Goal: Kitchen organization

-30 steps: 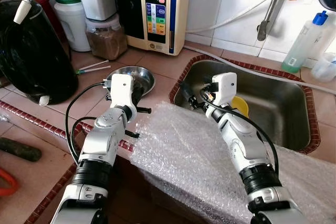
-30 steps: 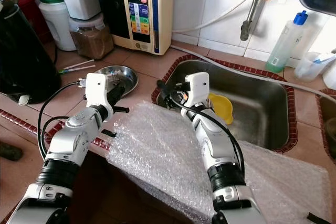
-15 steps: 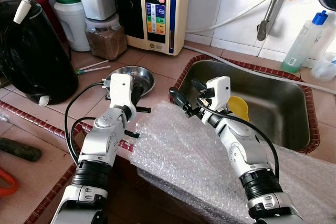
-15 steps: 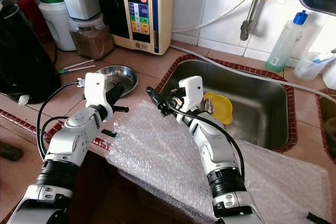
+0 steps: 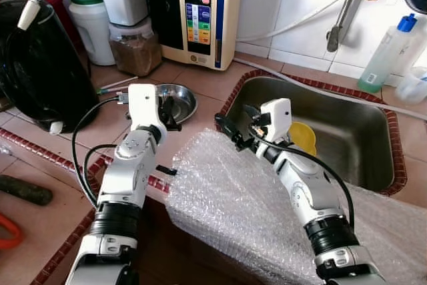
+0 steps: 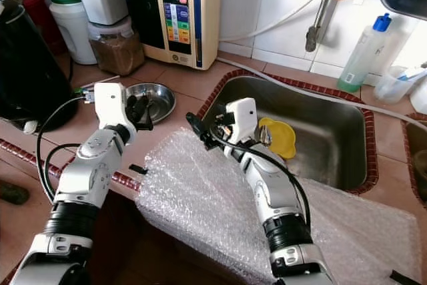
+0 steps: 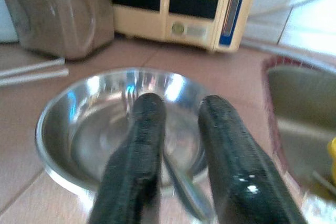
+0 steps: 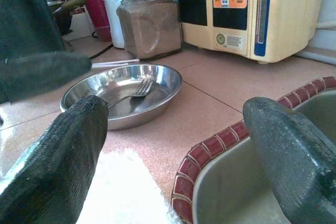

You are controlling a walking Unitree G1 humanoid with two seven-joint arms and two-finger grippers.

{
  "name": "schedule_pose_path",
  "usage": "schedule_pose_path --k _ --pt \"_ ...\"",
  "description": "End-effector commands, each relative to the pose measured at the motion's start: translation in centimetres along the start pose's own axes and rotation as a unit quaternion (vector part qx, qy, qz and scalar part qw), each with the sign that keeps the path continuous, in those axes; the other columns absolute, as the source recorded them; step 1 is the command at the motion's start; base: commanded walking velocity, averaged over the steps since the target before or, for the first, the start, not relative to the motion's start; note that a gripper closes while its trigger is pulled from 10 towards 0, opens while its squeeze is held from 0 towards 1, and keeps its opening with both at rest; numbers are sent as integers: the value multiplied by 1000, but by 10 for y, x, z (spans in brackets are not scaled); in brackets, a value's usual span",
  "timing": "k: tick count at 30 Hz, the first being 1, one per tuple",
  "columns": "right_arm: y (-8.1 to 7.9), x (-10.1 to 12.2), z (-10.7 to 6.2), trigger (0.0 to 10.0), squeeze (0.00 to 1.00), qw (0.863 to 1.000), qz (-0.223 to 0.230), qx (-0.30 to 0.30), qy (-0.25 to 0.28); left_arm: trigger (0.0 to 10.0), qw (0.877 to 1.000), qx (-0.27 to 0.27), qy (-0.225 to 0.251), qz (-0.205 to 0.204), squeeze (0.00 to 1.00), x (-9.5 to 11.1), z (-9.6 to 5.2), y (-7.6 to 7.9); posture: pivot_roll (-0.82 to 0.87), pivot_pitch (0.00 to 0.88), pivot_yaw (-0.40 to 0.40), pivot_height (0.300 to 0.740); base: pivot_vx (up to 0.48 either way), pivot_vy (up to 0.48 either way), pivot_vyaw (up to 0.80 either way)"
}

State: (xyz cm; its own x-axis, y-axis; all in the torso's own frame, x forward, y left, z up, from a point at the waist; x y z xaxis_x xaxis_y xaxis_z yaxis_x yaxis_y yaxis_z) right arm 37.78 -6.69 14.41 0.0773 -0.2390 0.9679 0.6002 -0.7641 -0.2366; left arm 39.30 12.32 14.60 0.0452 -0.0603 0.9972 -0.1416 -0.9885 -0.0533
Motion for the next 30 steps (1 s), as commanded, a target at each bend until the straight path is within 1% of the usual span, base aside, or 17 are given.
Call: schedule_pose_path --k 1,5,8,11,14,17,19,21,25,26,27,30 --pt "-3 5 1 10000 843 1000 -7 3 6 10000 1000 0 2 10 1000 -2 -4 2 40 0 26 740 0 0 0" --pt "-5 5 1 10000 843 1000 -8 5 5 10000 1000 7 -13 11 1000 -9 -7 2 41 0 24 740 0 0 0" --pt "-5 4 1 10000 839 1000 -8 6 3 10000 1000 12 -25 3 1000 -13 -9 4 41 0 24 740 0 0 0" --pt "-6 3 1 10000 843 1000 -8 7 2 10000 1000 7 -28 9 1000 -15 -11 11 40 0 27 740 0 0 0" --pt "-6 3 2 10000 839 1000 -9 7 1 10000 999 0 -37 5 1000 -20 -11 16 40 0 27 740 0 0 0" --pt "-7 3 2 10000 839 1000 -9 7 2 10000 999 -8 -36 7 1000 -20 -10 20 39 0 28 740 0 0 0" --pt "-8 1 2 10000 843 1000 -9 8 0 10000 999 -16 -46 11 1000 -21 -9 25 38 0 28 740 0 0 0" --pt "-8 1 2 10000 843 1000 -10 8 0 10000 999 -12 -49 9 1000 -21 -8 25 35 0 29 740 0 0 0" --pt "-9 1 2 10000 839 1000 -11 10 -1 10000 998 3 -57 19 1000 -19 -5 24 33 0 30 740 0 0 0" --pt "-9 0 2 10000 843 1000 -11 10 -2 10000 997 8 -67 26 1000 -23 -6 24 32 0 30 740 0 0 0" --pt "-9 0 2 10000 843 1000 -11 10 -2 10000 997 8 -67 26 1000 -23 -6 24 32 0 30 740 0 0 0" --pt "-9 1 2 10000 843 1000 -12 10 -2 10000 997 7 -79 18 1000 -28 -7 24 31 0 29 740 0 0 0"
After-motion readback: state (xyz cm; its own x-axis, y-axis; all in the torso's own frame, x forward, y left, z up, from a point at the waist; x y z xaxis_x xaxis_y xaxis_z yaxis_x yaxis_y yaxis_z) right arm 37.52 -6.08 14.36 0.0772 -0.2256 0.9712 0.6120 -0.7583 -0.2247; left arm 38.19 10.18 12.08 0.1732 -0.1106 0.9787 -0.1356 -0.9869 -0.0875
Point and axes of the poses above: a point about 5 cm out from each wrist's last joint towards the gripper, its own z axis pointing out of the wrist towards the gripper, its own x axis along the axis of the wrist's last joint, y = z × x, the point moved 5 cm from there along z, pointing out of the wrist towards the gripper, and after that the axes turned 7 degrees about z, right-handed, at the moved point
